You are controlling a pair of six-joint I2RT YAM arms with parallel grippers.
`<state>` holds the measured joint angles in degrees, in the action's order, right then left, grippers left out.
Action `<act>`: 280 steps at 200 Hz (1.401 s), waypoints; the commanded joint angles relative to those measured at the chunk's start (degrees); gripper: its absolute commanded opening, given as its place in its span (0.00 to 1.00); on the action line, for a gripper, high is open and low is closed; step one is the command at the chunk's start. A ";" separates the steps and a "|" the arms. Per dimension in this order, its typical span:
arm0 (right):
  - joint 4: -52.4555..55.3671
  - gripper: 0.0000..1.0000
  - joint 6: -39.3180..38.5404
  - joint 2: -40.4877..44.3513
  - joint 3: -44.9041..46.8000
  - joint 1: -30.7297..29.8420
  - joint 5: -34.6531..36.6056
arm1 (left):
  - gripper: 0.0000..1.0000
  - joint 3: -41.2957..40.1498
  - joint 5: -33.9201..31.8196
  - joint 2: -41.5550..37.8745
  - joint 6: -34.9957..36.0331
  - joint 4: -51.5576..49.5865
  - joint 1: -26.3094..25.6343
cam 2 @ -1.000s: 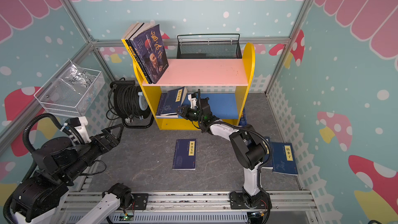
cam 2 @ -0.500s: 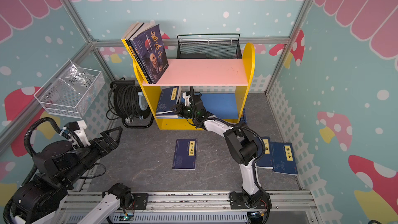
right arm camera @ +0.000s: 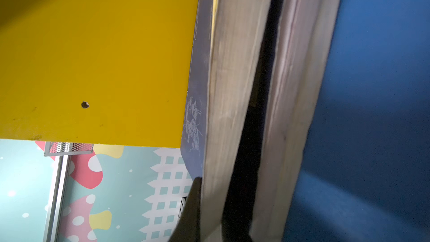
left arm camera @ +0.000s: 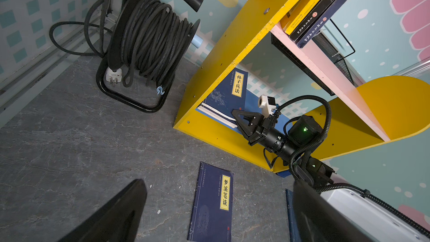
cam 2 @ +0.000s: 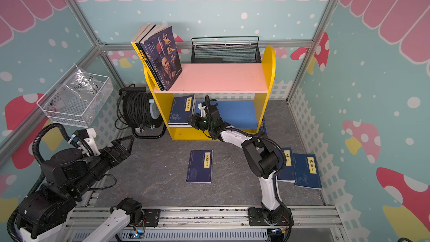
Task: Stacking books/files
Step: Place the book on the bookshelf.
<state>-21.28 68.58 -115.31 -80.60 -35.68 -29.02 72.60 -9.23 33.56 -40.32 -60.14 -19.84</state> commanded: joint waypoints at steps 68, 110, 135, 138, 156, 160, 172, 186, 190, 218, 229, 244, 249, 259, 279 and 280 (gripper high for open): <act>0.23 0.00 -0.17 1.12 0.82 -0.88 0.01 | 0.99 -1.27 0.11 -0.87 0.40 0.73 0.37; 0.31 0.00 0.02 1.14 0.81 -1.39 0.06 | 0.99 -1.24 0.22 -0.18 0.87 0.87 0.34; 0.30 0.00 0.20 1.44 1.29 -1.47 0.01 | 0.99 -1.32 0.56 0.26 1.03 1.04 0.39; 0.28 0.00 0.16 1.50 1.28 -1.43 0.01 | 0.99 -1.41 0.58 0.26 1.03 1.06 0.37; 0.35 0.00 0.31 1.73 1.37 -1.58 0.66 | 0.99 -1.49 0.96 0.45 1.12 1.16 0.34; 0.32 0.00 0.31 1.69 1.34 -1.58 0.64 | 0.99 -1.49 1.05 0.44 1.12 1.18 0.32; 0.30 0.00 0.26 1.54 1.08 -1.59 0.50 | 0.99 -1.49 1.25 0.52 1.20 1.19 0.39; 0.34 0.05 0.41 1.40 0.95 -1.65 0.45 | 0.99 -1.58 1.28 0.43 1.21 1.16 0.34; 0.31 0.07 0.33 1.41 0.90 -1.59 0.53 | 0.99 -1.58 1.31 0.39 1.21 1.16 0.36; 0.65 0.25 0.46 2.23 1.26 -1.62 1.41 | 1.00 -1.97 1.34 -0.28 0.88 1.19 0.32; 1.29 0.31 0.33 2.59 1.28 -1.59 1.91 | 1.00 -2.32 1.36 -0.43 0.69 1.13 0.36; 2.62 0.35 -0.05 2.95 1.24 -1.60 2.64 | 1.00 -2.68 1.46 -0.57 0.51 1.25 0.38; 3.08 0.36 -0.14 3.09 1.17 -1.61 2.90 | 0.99 -2.79 1.45 -0.55 0.50 1.21 0.41; 4.05 0.37 -0.49 3.20 1.17 -1.76 3.29 | 0.99 -2.90 1.54 -0.54 0.53 1.34 0.37; 5.82 0.39 -1.07 3.56 1.07 -1.68 3.74 | 0.99 -2.99 1.71 -0.52 0.51 1.70 0.35; 5.95 0.39 -1.12 3.54 1.06 -1.72 3.77 | 0.99 -2.99 1.74 -0.52 0.50 1.70 0.38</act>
<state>-19.55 68.47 -113.60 -80.27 -36.93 -26.76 70.02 -7.90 33.67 -39.90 -59.16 -19.84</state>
